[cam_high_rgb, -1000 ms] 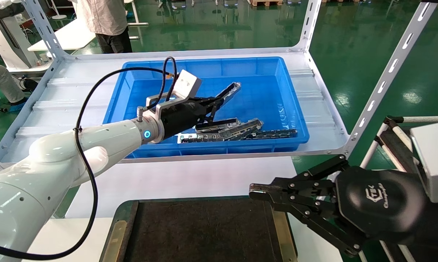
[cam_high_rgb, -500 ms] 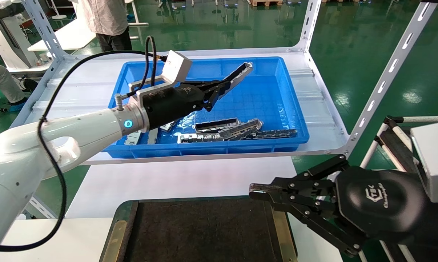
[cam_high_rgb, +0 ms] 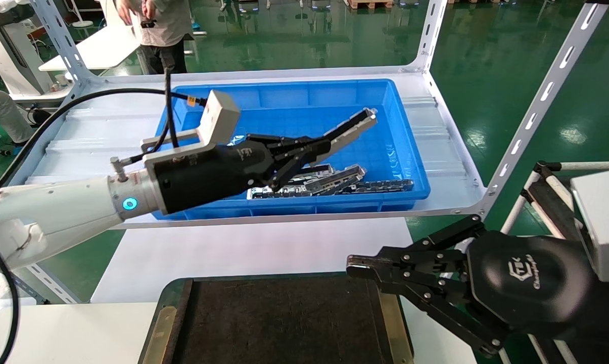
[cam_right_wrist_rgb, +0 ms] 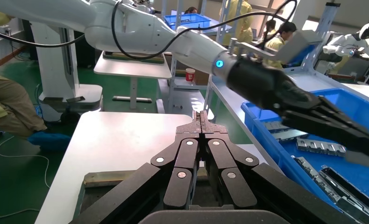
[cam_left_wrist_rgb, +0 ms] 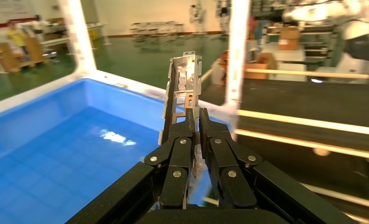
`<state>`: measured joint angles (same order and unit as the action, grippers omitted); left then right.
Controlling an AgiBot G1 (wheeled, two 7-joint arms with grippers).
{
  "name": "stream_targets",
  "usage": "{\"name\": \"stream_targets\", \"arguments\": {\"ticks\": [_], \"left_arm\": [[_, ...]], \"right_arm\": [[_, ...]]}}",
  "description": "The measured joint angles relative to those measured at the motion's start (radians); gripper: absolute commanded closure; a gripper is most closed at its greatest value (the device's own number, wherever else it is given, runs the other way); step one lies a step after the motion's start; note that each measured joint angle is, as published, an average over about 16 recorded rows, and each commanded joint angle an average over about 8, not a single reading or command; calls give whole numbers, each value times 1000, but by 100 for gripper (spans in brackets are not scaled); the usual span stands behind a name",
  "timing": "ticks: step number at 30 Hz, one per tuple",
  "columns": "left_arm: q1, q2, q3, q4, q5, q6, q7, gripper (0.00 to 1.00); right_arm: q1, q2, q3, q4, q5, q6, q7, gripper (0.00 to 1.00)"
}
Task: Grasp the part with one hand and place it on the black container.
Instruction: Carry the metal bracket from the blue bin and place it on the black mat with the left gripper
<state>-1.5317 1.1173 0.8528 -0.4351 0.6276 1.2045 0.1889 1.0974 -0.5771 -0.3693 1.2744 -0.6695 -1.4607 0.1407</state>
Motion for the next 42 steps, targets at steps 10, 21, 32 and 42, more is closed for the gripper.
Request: {"name": "stream_targets", "arguments": {"ticks": [10, 21, 32, 42], "left_arm": [[137, -174, 5, -336, -26, 9, -95, 100], [341, -366, 17, -760, -52, -151, -201, 100], [524, -432, 66, -909, -34, -308, -224, 100], [670, -404, 111, -915, -15, -513, -237, 100]], "right_arm": [[0, 0, 0, 0, 0, 0, 0, 100], [0, 0, 0, 0, 0, 0, 0, 100], [0, 0, 0, 0, 0, 0, 0, 100], [0, 0, -1, 0, 0, 0, 0, 100]]}}
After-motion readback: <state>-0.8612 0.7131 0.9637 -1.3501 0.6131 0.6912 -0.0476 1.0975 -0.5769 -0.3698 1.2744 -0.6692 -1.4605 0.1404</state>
